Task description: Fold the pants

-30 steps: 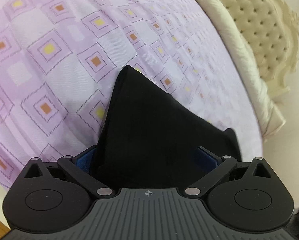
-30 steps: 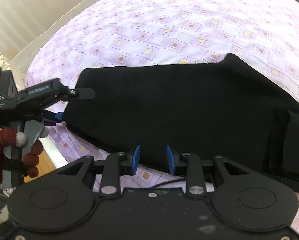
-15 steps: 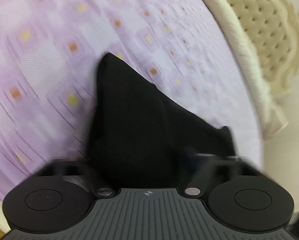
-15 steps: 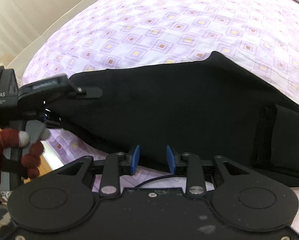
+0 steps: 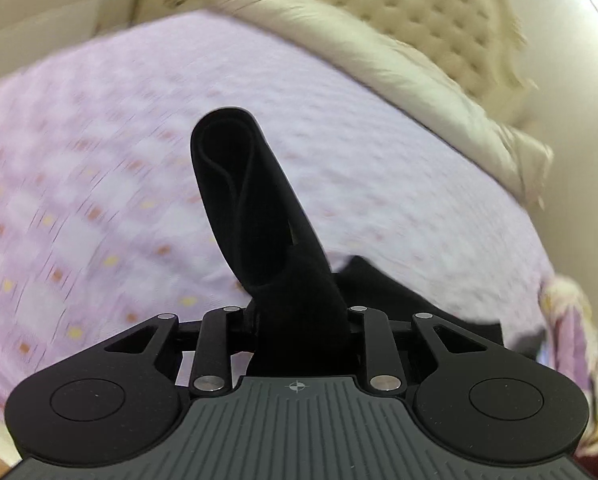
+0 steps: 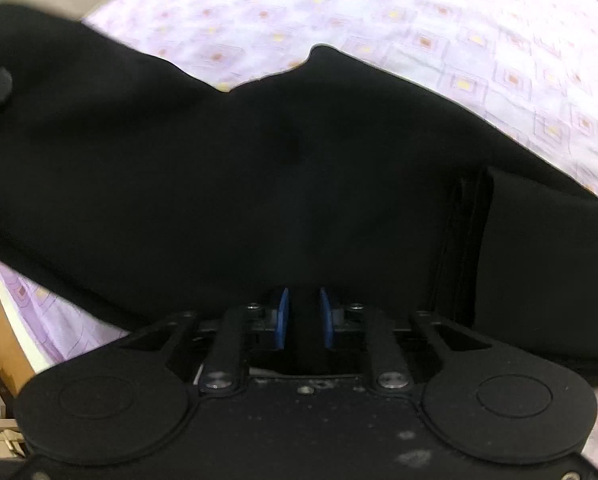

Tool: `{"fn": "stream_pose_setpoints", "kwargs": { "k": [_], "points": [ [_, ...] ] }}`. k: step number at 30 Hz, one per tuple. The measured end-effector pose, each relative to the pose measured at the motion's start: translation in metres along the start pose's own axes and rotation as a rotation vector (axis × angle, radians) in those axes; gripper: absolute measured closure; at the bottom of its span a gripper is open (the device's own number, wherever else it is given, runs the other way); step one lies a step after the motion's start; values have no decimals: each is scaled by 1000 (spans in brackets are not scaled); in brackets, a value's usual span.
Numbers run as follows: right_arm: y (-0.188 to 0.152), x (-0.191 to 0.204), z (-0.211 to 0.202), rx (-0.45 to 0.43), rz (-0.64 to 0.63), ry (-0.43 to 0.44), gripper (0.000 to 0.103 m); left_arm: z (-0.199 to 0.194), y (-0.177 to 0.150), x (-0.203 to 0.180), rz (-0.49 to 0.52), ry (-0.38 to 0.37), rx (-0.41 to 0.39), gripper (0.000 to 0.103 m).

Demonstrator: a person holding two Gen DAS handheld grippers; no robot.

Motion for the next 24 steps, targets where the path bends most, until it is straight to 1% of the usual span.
{"fn": "stream_pose_setpoints", "kwargs": {
  "k": [2,3,6,8,10,12,15,16,17,19,21,22,23,24],
  "points": [
    [1,-2,-5,7,-20,42,83,-3,-5,-32,56,-22,-9,77],
    [1,-6,-11,-8,-18,79,83,-4,-7,-49,78,-27,-15,77],
    [-5,-32,-38,-93,44,138,83,5,-16,-102,139,-56,-16,77],
    [-15,-59,-59,-133,100,149,82,17,-28,-132,162,-85,-11,77],
    [-30,-91,-78,-159,138,135,82,40,-43,-161,173,-115,15,77],
    [-48,-126,-92,-165,161,102,80,66,-61,-188,183,-143,40,77],
    [-75,-174,-104,-149,204,48,80,116,-95,-224,222,-171,120,76],
    [-85,-193,-106,-138,223,27,80,133,-105,-233,239,-171,150,75],
    [-95,-210,-108,-127,244,13,80,148,-116,-242,259,-156,187,75],
    [-108,-235,-110,-113,285,-3,79,174,-134,-252,286,-127,265,72],
    [-118,-255,-114,-107,306,-16,78,186,-146,-257,304,-107,312,69],
    [-120,-262,-116,-109,311,-21,76,185,-147,-259,315,-101,309,67],
    [-122,-268,-119,-112,314,-24,73,179,-149,-258,322,-108,298,63],
    [-123,-275,-122,-117,317,-27,71,176,-148,-261,323,-124,289,55]
  ]
}}
Point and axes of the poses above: each gripper's, at about its wrist camera, not at the fingertips, and z roughly the way its jaws point, x to its left, y to its top, the point moved 6 cm from there along z, roughly the way its jaws point, and after that the axes turned 10 degrees about -z, right-handed, at the moved point
